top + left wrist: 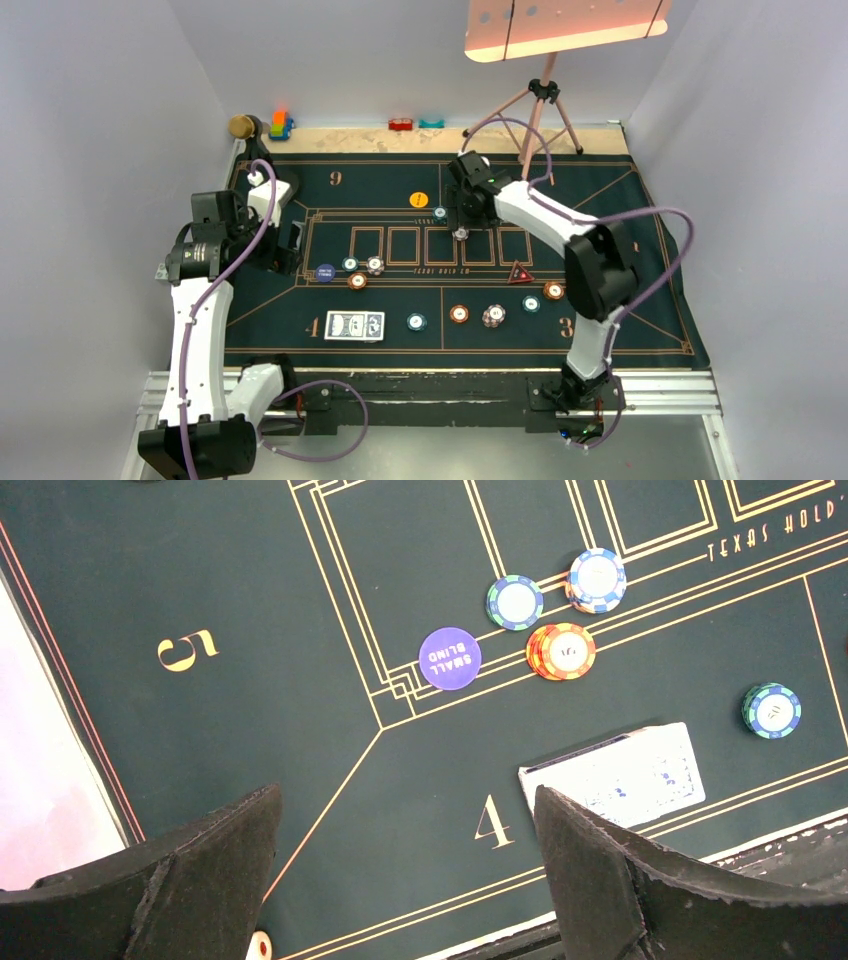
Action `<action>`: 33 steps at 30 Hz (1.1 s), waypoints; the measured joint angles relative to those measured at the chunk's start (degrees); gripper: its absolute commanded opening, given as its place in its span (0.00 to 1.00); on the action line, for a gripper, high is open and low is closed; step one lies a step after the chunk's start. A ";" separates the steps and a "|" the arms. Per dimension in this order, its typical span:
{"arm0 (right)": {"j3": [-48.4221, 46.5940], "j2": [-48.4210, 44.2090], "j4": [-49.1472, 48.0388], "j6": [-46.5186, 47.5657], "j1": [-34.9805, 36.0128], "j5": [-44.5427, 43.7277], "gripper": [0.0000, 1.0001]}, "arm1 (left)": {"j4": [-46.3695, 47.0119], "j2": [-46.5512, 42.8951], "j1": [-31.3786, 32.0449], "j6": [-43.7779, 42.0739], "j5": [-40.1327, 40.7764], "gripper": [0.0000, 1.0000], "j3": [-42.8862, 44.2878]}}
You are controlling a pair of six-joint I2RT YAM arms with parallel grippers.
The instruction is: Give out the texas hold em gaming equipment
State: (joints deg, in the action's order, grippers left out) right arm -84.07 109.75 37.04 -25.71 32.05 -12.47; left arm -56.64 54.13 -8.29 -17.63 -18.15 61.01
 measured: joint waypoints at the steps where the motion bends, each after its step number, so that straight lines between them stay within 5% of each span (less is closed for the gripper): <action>1: 0.96 -2.64 0.15 -0.17 0.13 -0.02 0.71 | -0.02 -0.04 0.00 0.00 0.00 1.00 0.00; 12: 22.82 -28.17 3.61 -5.29 6.45 0.44 0.86 | -0.02 -0.11 0.00 -0.02 -0.02 1.00 0.00; 25: 36.04 -33.55 7.43 -14.43 11.56 1.55 0.90 | -0.35 -0.48 0.00 -0.04 -0.04 1.00 0.00; 33: 37.94 -29.73 4.24 -15.08 11.56 1.53 0.79 | -0.48 -0.48 0.00 -0.04 -0.04 1.00 0.00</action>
State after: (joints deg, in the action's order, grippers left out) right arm -46.13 80.03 41.28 -40.80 43.62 -10.94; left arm -57.12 53.65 -8.29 -17.67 -18.20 61.01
